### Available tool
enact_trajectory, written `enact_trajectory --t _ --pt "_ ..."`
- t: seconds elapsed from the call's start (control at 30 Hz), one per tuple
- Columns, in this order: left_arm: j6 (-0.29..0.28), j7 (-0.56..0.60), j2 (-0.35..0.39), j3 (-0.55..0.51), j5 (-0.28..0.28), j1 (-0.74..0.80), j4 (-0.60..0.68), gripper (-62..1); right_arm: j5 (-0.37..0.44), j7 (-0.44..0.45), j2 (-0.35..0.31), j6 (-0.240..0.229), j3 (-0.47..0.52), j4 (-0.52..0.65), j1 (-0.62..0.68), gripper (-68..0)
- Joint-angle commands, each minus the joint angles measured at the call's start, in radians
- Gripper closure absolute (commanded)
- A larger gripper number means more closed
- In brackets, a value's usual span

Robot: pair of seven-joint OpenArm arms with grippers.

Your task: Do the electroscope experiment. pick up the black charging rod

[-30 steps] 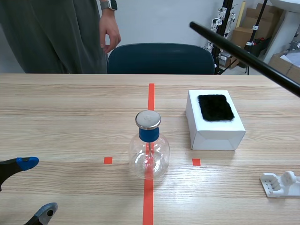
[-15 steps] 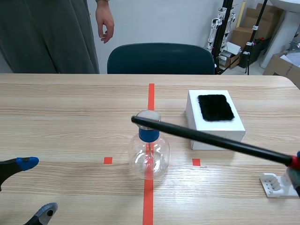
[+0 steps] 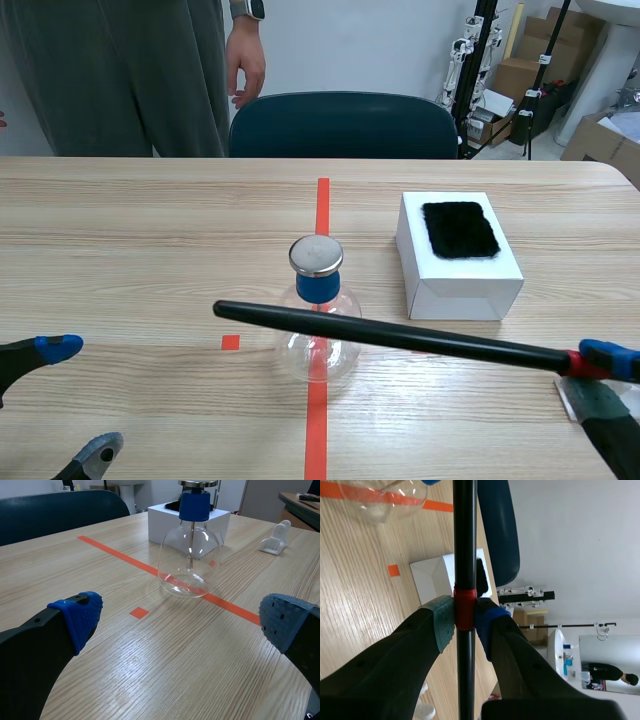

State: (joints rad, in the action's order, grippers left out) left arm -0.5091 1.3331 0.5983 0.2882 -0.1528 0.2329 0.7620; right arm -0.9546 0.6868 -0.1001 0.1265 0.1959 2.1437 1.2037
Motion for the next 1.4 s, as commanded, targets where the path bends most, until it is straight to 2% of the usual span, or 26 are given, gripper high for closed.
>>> enact_trajectory --t 0.0,0.3,1.37 --pt "-0.002 0.014 0.003 0.000 0.010 -0.003 0.018 -62.3 0.013 0.008 -0.005 0.010 -0.006 0.019 -0.012 -0.1" --pt "-0.002 0.013 0.003 0.000 0.010 -0.003 0.018 -62.3 0.012 0.038 -0.005 0.004 -0.008 0.019 -0.016 -0.2" --pt "-0.002 0.014 0.003 0.000 0.010 -0.003 0.018 -62.3 0.012 0.034 -0.005 0.004 -0.007 0.019 -0.016 -0.2"
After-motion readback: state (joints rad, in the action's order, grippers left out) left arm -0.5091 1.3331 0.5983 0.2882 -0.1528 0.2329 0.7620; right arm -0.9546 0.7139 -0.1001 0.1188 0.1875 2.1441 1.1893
